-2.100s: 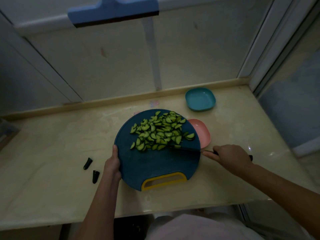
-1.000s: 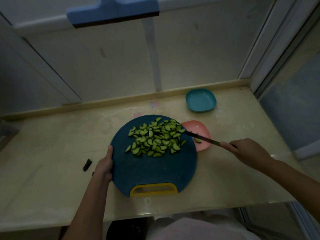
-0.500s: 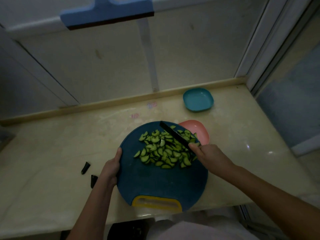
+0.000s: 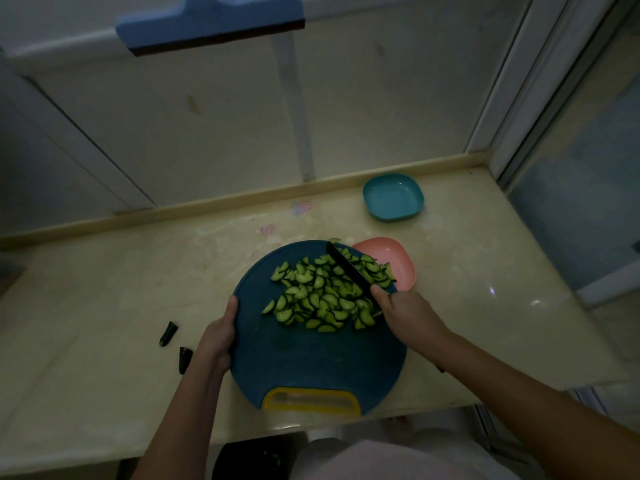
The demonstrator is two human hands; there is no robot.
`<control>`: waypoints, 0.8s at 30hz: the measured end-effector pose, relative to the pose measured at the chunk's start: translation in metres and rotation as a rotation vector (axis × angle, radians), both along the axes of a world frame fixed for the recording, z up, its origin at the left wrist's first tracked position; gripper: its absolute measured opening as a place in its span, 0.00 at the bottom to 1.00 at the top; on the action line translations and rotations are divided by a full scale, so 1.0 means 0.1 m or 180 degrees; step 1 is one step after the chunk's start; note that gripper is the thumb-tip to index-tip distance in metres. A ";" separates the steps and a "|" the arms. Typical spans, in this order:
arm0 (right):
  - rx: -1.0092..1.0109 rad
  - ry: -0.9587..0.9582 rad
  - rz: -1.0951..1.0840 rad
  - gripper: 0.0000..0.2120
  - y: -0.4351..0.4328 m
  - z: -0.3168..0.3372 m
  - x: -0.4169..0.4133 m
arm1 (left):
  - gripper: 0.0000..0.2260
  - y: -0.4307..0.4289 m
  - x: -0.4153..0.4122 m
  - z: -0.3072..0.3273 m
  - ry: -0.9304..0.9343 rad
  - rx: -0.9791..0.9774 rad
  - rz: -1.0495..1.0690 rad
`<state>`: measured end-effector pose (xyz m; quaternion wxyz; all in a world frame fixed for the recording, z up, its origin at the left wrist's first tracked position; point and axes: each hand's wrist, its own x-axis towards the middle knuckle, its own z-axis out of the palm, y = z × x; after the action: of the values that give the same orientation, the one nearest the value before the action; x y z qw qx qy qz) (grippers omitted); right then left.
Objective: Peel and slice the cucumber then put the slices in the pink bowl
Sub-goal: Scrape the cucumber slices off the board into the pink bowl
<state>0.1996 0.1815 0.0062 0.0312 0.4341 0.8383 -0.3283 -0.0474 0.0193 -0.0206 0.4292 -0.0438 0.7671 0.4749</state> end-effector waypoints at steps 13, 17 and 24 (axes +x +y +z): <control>-0.0036 0.0172 -0.0427 0.26 0.11 -0.01 0.20 | 0.25 0.06 0.04 0.01 -0.0151 -0.0004 -0.0003; 0.0011 0.0132 -0.0600 0.27 0.17 -0.05 0.25 | 0.23 0.04 0.05 0.02 -0.0112 -0.0013 0.0070; -0.0074 0.0197 -0.0730 0.28 0.19 -0.04 0.33 | 0.23 0.01 0.00 0.03 -0.0048 -0.0026 0.0051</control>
<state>0.2328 0.2007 0.0017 -0.0274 0.5165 0.7798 -0.3527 -0.0475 0.0201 -0.0174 0.4310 -0.0553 0.7653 0.4749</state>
